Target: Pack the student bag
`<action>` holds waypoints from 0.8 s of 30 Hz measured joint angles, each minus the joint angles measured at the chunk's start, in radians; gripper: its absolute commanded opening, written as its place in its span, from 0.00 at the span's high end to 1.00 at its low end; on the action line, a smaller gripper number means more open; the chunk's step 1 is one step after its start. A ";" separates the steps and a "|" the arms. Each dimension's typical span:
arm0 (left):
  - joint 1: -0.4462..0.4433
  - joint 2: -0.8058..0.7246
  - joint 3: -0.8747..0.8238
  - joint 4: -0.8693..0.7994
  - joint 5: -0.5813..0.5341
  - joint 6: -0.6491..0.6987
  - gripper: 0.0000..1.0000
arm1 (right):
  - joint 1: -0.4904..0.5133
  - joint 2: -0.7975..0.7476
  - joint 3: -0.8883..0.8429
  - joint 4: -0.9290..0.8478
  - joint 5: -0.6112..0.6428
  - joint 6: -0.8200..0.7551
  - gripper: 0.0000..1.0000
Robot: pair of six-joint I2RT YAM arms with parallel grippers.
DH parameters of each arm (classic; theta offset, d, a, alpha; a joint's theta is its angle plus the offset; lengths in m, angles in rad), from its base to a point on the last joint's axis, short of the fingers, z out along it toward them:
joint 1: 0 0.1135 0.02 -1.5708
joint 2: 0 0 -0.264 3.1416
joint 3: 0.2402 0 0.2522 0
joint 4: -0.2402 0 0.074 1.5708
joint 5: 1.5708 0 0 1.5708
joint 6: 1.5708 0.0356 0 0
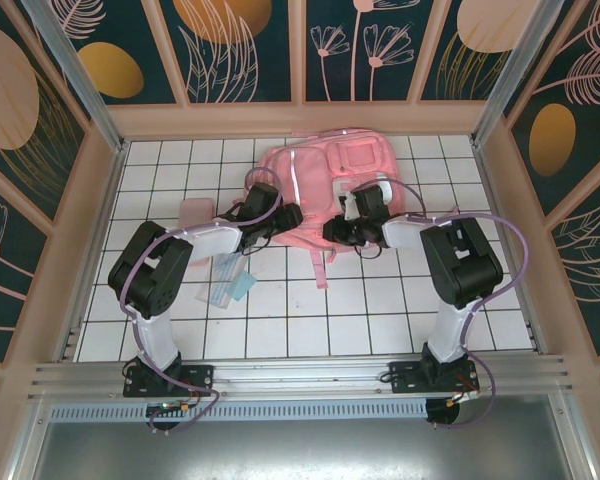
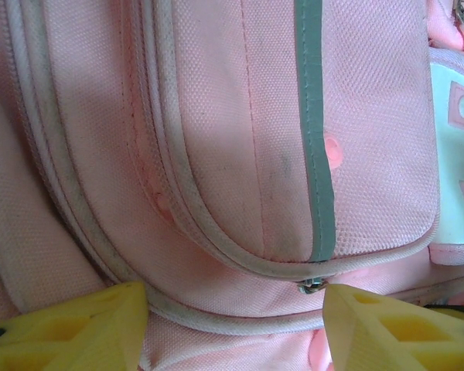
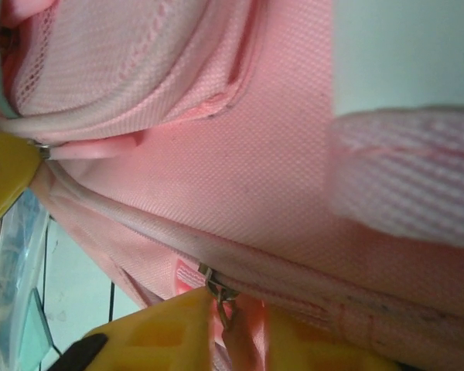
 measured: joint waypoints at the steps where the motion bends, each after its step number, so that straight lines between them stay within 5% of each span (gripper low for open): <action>1: 0.000 0.000 -0.001 0.001 0.000 0.000 0.38 | 0.000 0.000 0.000 -0.001 0.001 -0.002 0.90; 6: 0.000 0.000 -0.001 0.003 -0.001 0.000 0.38 | -0.004 -0.006 0.014 -0.030 0.000 -0.004 1.00; 18: 0.000 0.019 -0.001 0.028 -0.016 0.033 0.39 | -0.040 -0.027 0.132 -0.211 -0.084 0.040 1.00; 24: -0.003 0.053 -0.001 0.069 -0.014 0.053 0.39 | -0.040 -0.004 0.293 -0.447 -0.004 -0.050 1.00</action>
